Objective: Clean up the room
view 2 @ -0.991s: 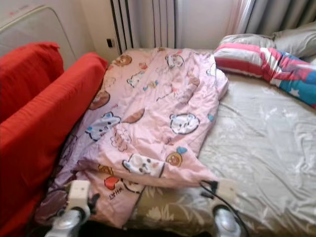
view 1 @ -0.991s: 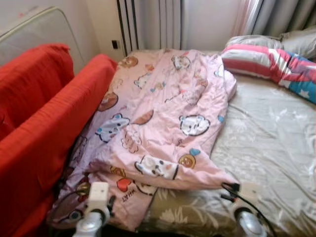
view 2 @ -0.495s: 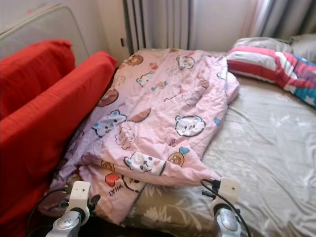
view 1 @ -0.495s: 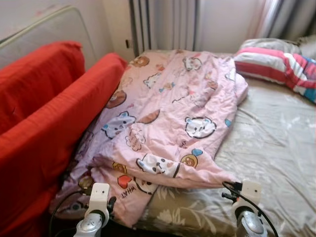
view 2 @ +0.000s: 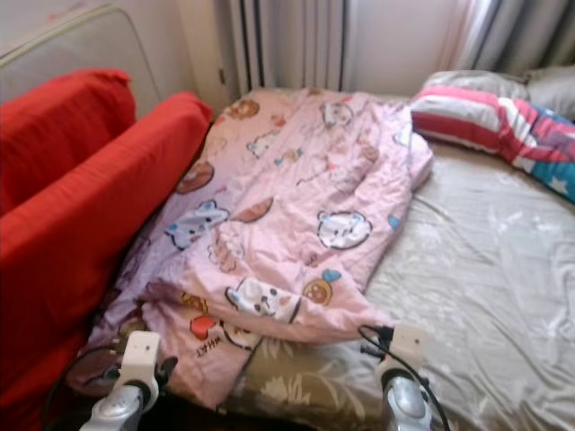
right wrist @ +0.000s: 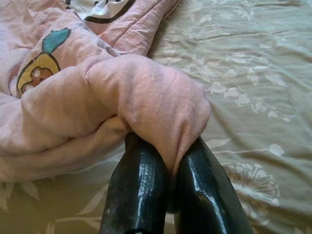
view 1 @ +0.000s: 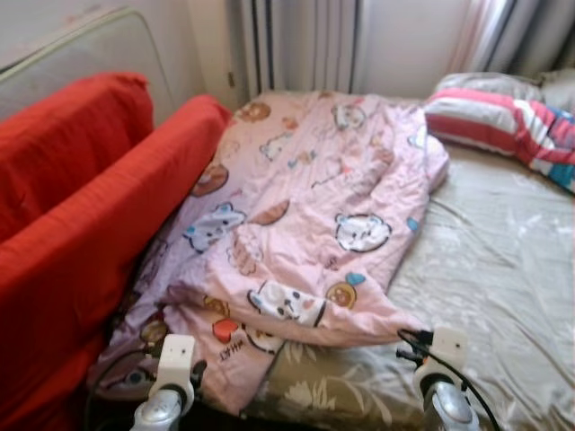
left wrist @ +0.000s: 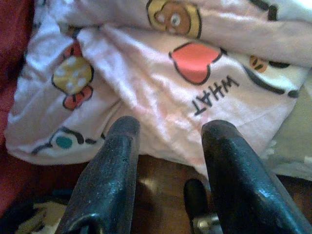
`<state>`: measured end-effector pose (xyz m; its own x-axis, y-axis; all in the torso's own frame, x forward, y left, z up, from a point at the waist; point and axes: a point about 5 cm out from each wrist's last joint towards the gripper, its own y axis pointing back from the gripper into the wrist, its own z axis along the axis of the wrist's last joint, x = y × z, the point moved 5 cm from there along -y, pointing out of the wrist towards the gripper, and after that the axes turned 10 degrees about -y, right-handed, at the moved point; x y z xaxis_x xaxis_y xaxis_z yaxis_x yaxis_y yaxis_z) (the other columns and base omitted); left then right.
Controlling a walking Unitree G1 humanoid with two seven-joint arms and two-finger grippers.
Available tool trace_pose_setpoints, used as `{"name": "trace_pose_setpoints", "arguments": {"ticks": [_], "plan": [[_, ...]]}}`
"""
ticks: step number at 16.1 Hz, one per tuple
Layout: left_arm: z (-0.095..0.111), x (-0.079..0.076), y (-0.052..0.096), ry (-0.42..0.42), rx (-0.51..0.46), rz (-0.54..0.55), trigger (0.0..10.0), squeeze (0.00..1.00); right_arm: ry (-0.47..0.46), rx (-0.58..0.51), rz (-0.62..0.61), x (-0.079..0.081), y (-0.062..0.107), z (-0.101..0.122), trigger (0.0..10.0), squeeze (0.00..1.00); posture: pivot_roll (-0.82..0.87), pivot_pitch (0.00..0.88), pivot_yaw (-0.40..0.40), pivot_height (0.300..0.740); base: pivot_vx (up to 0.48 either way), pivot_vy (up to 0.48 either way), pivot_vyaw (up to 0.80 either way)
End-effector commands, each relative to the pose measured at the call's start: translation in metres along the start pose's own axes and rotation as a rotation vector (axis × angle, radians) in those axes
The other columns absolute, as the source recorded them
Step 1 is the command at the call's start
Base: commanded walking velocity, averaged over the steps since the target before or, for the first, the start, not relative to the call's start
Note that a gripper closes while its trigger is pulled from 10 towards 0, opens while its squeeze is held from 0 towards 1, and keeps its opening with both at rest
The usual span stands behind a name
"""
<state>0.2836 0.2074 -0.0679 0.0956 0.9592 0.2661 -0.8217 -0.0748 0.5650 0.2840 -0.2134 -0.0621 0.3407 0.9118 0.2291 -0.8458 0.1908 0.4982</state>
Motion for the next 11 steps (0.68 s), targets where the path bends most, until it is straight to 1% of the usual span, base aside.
{"name": "trace_pose_setpoints", "arguments": {"ticks": [1, 4, 5, 11], "plan": [[-0.0058, -0.0015, 0.0014, -0.005, 0.021, -0.007, 10.0, 0.0, -0.01, -0.008, -0.015, -0.0036, 0.0001, 0.0015, 10.0, 0.0, 0.06, 0.084, 0.005, 0.74, 0.0, 0.0, 0.0], [-0.0064, -0.0016, 0.0016, -0.011, 0.022, -0.006, 10.0, 0.0, -0.018, -0.001, -0.018, -0.0043, 0.0003, 0.0003, 10.0, 0.0, 0.07, 0.086, 0.002, 0.74, 0.0, -0.48, 0.0], [-0.0062, -0.0016, 0.0016, 0.001, 0.02, -0.004, 10.0, 0.0, -0.03, 0.011, -0.014, -0.0034, -0.0001, -0.001, 10.0, 0.0, 0.07, 0.084, 0.002, 0.74, 0.0, -0.48, -0.78], [-0.0055, -0.0017, 0.0014, 0.0, 0.019, -0.003, 10.0, 0.0, -0.021, 0.007, -0.011, -0.0028, -0.0004, 0.0002, 10.0, 0.0, 0.07, 0.083, 0.002, 0.74, 0.0, -0.48, -0.77]]}}
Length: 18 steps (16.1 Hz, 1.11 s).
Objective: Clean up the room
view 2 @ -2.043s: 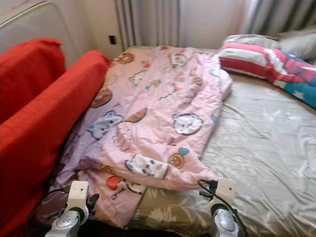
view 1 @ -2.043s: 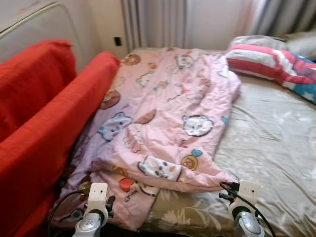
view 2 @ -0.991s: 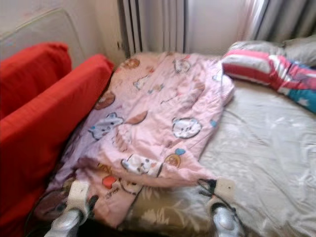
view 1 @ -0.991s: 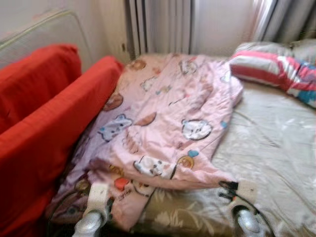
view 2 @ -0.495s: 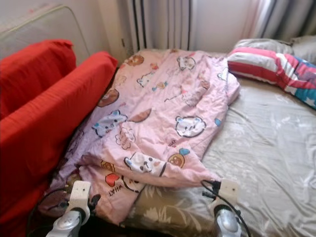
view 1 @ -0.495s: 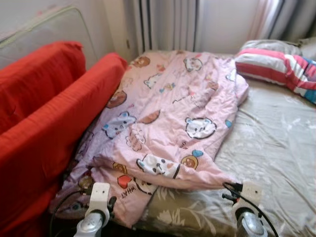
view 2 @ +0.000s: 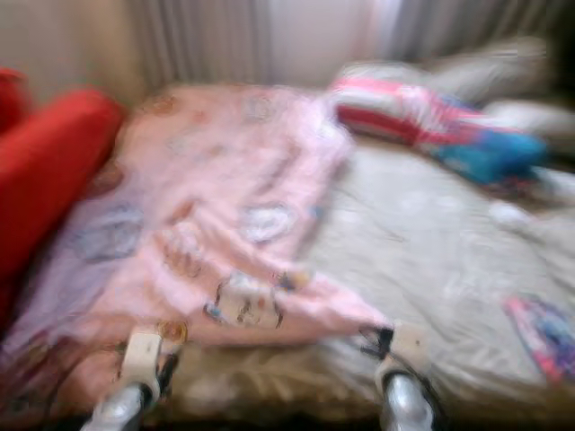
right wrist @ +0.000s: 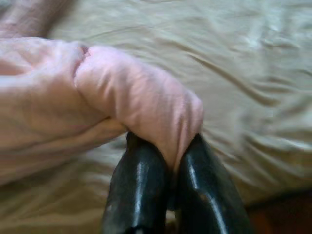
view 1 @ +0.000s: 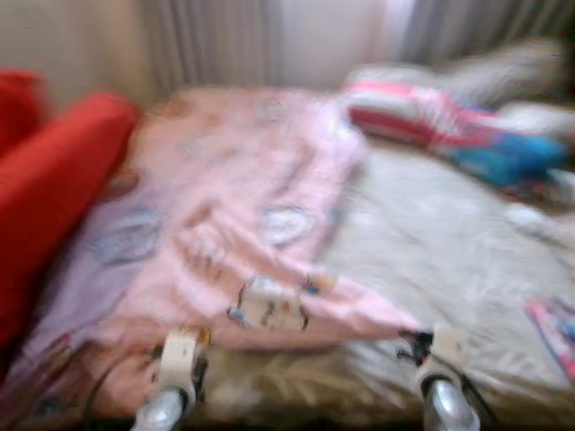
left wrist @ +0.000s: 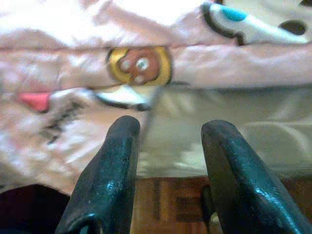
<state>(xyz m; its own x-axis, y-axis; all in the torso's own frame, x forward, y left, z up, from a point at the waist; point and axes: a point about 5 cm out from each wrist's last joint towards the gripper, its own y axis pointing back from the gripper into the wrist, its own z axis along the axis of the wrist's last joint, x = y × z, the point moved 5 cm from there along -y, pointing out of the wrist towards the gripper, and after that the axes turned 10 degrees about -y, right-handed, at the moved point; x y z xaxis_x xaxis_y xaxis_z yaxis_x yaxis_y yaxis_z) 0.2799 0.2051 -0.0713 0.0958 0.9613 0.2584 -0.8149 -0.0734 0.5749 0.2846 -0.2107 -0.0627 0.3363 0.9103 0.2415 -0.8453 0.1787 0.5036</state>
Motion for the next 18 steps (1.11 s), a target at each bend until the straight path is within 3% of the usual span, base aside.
{"name": "trace_pose_setpoints", "arguments": {"ticks": [1, 12, 18], "plan": [[-0.0014, 0.0018, 0.0001, -0.006, 0.008, 0.001, 10.0, 0.0, -0.012, -0.003, -0.02, -0.0053, 0.0, 0.0014, 10.0, 0.0, 0.07, 0.083, 0.002, 0.74, 0.0, -0.48, -0.77], [-0.0014, 0.0018, 0.0001, -0.006, 0.008, 0.001, 10.0, 0.0, -0.012, -0.003, -0.02, -0.0053, 0.0, 0.0014, 10.0, 0.0, 0.07, 0.083, 0.002, 0.74, 0.0, -0.48, -0.77], [-0.0028, 0.0036, 0.0, 0.007, 0.02, 0.019, 10.0, 0.0, -0.004, -0.023, -0.023, -0.0059, -0.0014, 0.0073, 10.0, 0.0, 0.06, 0.073, 0.005, 0.74, 0.0, -0.095, 0.0]]}}
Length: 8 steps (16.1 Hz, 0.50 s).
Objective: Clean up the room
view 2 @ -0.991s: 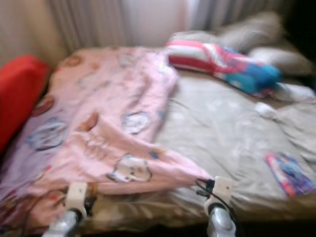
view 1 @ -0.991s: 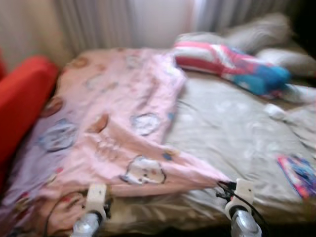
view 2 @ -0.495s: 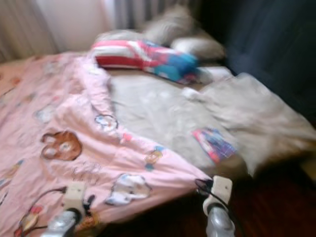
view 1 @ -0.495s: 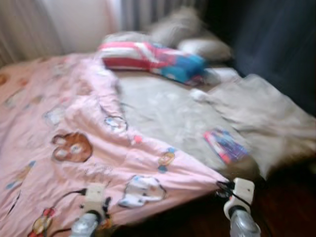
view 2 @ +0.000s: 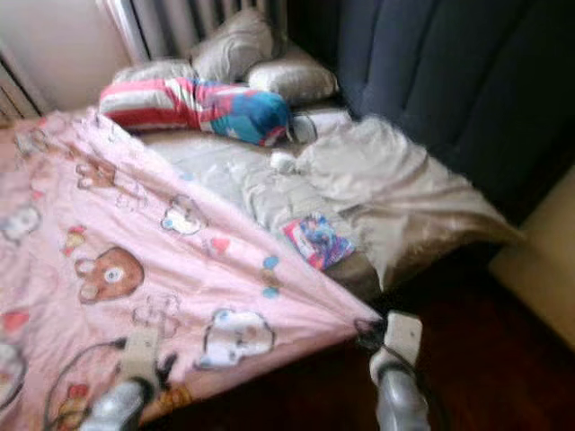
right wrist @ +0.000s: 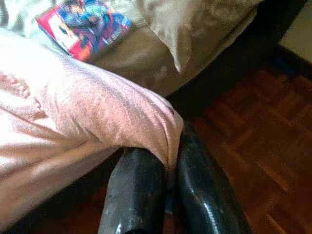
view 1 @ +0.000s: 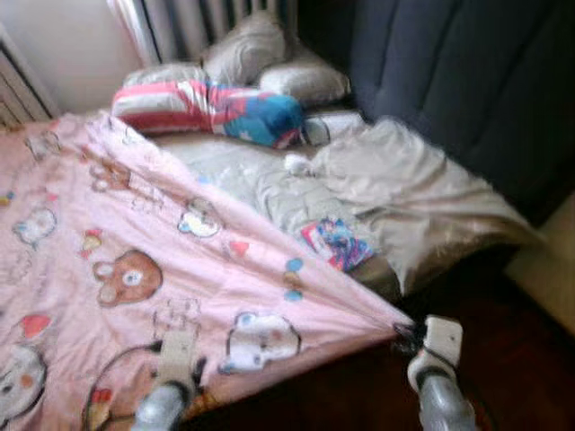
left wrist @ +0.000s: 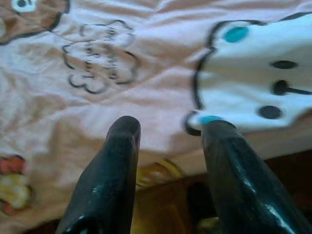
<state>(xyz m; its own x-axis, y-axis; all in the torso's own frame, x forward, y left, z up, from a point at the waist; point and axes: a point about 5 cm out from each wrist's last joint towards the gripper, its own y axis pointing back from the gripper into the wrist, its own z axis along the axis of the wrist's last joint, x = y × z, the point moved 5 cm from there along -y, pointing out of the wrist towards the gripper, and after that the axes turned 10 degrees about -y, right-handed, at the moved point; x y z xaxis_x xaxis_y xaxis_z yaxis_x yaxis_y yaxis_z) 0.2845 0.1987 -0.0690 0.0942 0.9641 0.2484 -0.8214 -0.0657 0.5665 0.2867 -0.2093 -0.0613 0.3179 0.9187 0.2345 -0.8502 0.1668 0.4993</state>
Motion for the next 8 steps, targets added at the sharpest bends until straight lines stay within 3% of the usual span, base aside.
{"name": "trace_pose_setpoints", "arguments": {"ticks": [1, 8], "plan": [[-0.0108, 0.0085, 0.0023, 0.012, 0.04, 0.012, 10.0, 0.0, -0.021, -0.024, -0.036, -0.0079, -0.0008, 0.0066, 10.0, 0.0, 0.06, 0.075, 0.006, 0.74, 0.0, 0.0, 0.0], [-0.0082, 0.0125, 0.0017, 0.016, 0.031, 0.023, 10.0, 0.0, -0.018, -0.026, -0.034, -0.0074, -0.002, 0.0089, 10.0, 0.0, 0.07, 0.079, 0.002, 0.74, 0.432, 0.0, 0.0]]}}
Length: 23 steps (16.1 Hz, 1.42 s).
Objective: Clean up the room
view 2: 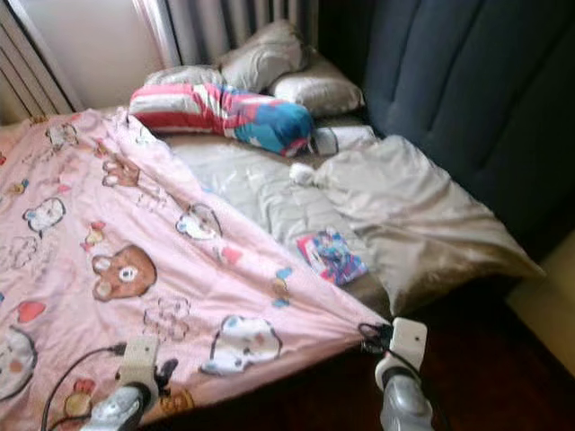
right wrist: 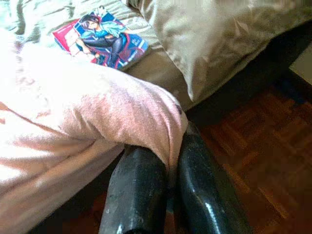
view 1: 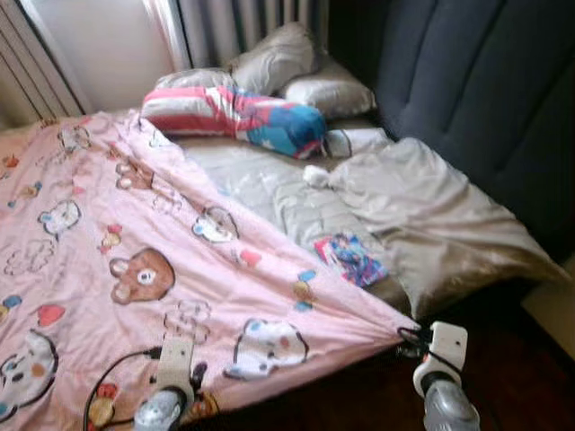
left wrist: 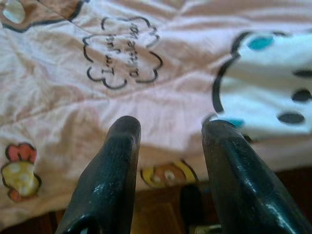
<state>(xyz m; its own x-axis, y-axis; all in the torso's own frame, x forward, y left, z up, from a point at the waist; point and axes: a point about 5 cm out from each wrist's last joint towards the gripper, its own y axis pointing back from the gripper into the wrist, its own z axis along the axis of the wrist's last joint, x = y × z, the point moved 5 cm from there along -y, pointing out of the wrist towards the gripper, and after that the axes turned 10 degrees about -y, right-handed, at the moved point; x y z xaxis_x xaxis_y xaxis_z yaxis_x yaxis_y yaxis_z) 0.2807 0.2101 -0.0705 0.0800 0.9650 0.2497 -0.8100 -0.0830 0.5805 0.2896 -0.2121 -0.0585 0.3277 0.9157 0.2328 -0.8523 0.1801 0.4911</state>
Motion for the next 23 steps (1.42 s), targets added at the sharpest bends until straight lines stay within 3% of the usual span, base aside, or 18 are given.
{"name": "trace_pose_setpoints", "arguments": {"ticks": [1, 9, 12, 16, 17, 18, 23], "plan": [[0.0, 0.001, 0.0, 0.015, 0.003, 0.006, 10.0, 0.0, -0.013, -0.013, -0.023, -0.006, -0.001, 0.004, 10.0, 0.0, 0.07, 0.079, 0.002, 0.74, 0.0, 0.0, 0.0], [-0.001, 0.0, 0.0, 0.029, 0.007, -0.006, 10.0, 0.0, -0.007, 0.007, -0.006, -0.003, -0.001, 0.001, 10.0, 0.0, 0.07, 0.08, 0.002, 0.74, 0.0, 0.0, 0.0], [-0.005, -0.001, 0.001, 0.028, 0.019, -0.009, 10.0, 0.0, 0.039, 0.078, 0.058, 0.008, 0.003, -0.015, 10.0, 0.0, 0.07, 0.083, 0.002, 0.74, 0.0, 0.0, 0.0], [-0.006, -0.001, 0.001, 0.029, 0.021, -0.012, 10.0, 0.0, 0.051, 0.084, 0.054, 0.008, 0.003, -0.017, 10.0, 0.0, 0.06, 0.085, 0.002, 0.74, 0.0, 0.0, 0.0], [-0.006, -0.002, 0.001, 0.029, 0.021, -0.012, 10.0, 0.0, 0.054, 0.084, 0.056, 0.007, 0.003, -0.016, 10.0, 0.29, 0.06, 0.084, 0.002, 0.74, 0.0, 0.0, 0.0], [-0.006, -0.002, 0.001, 0.029, 0.022, -0.012, 10.0, 0.0, 0.082, 0.093, 0.059, 0.006, 0.003, -0.017, 10.0, 1.0, 0.06, 0.085, 0.002, 0.74, 0.0, 0.0, 0.0], [-0.008, -0.004, 0.002, 0.024, 0.026, -0.019, 10.0, 0.0, 0.197, 0.194, 0.044, 0.0, 0.009, -0.038, 10.0, 1.0, 0.06, 0.089, 0.003, 0.74, 0.0, 0.0, 0.0]]}}
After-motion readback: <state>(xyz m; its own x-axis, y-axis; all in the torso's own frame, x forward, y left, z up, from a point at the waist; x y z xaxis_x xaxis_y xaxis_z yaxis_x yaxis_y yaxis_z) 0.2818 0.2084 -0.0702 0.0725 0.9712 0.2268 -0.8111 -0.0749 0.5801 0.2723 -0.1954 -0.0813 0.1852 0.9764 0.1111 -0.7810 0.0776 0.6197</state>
